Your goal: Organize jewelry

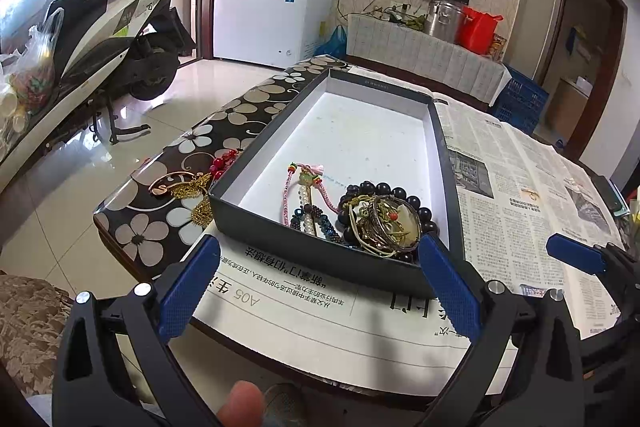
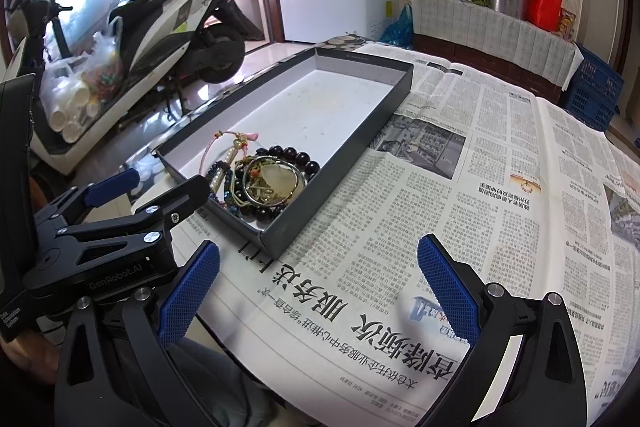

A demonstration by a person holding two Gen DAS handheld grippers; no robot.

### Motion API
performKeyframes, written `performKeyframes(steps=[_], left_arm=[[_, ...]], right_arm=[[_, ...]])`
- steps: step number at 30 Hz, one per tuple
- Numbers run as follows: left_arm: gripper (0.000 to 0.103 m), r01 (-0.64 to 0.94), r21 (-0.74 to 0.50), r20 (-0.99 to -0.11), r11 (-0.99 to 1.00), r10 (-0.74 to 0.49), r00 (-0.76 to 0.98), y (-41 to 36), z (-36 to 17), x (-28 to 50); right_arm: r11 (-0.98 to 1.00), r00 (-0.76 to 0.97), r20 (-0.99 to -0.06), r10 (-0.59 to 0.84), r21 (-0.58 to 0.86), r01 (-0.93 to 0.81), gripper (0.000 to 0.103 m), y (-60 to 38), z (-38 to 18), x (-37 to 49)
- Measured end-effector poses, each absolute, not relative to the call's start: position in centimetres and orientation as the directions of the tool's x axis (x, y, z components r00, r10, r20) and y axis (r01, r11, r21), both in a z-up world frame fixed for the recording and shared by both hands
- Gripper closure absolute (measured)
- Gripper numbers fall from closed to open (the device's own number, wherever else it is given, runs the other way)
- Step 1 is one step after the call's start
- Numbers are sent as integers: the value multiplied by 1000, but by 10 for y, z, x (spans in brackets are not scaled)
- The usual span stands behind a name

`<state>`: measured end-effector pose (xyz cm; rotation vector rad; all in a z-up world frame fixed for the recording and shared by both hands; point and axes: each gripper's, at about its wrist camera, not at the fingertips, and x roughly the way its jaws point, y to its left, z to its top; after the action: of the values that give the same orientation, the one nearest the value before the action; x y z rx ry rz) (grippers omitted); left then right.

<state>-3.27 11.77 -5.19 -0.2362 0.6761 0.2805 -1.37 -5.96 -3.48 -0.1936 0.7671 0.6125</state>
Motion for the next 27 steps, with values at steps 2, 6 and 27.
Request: performKeyframes(steps=[2,6,27], left_arm=[[5,-329,-123,-643,936,177,745,117,-52,-33],[5,-328,-128,-645,936,173,744,117,-52,-32],[5,-345,-78,-619,935,226,752,117,-50,-34]], right_arm=[[811,556,-700,447,54,-583,3,-60,-36,-14],[810,554,-701,449,58,-584,3,-60,-37,-15],[804,550,-701,453,55,-593,3,-58,-42,-29]])
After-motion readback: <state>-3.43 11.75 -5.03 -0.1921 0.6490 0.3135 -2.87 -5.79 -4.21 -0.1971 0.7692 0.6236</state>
